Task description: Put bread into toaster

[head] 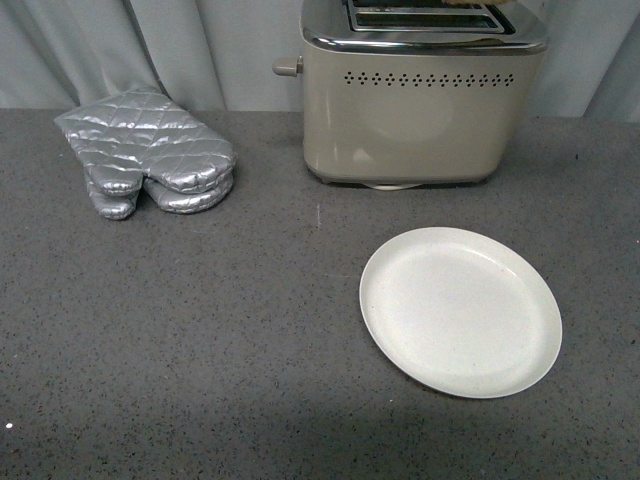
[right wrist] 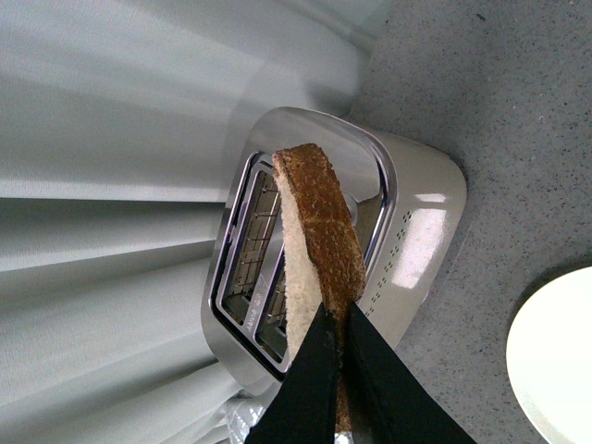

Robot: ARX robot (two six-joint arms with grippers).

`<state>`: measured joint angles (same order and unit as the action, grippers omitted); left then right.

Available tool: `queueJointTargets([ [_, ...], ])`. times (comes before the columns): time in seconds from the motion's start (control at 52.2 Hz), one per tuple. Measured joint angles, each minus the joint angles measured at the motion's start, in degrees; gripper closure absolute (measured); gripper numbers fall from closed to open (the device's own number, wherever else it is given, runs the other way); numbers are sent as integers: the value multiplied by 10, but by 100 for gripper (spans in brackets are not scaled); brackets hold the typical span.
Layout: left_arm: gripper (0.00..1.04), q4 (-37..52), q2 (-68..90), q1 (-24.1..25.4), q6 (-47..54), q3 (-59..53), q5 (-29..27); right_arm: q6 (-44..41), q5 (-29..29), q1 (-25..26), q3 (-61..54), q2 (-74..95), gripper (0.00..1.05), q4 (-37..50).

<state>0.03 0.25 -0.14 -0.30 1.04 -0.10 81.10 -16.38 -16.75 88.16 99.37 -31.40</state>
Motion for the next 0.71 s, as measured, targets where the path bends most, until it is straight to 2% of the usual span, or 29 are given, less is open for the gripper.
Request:
queueJointTargets([
  [0.708, 7, 0, 0, 0, 0, 0, 0, 23, -17, -17, 23, 67, 104, -3],
])
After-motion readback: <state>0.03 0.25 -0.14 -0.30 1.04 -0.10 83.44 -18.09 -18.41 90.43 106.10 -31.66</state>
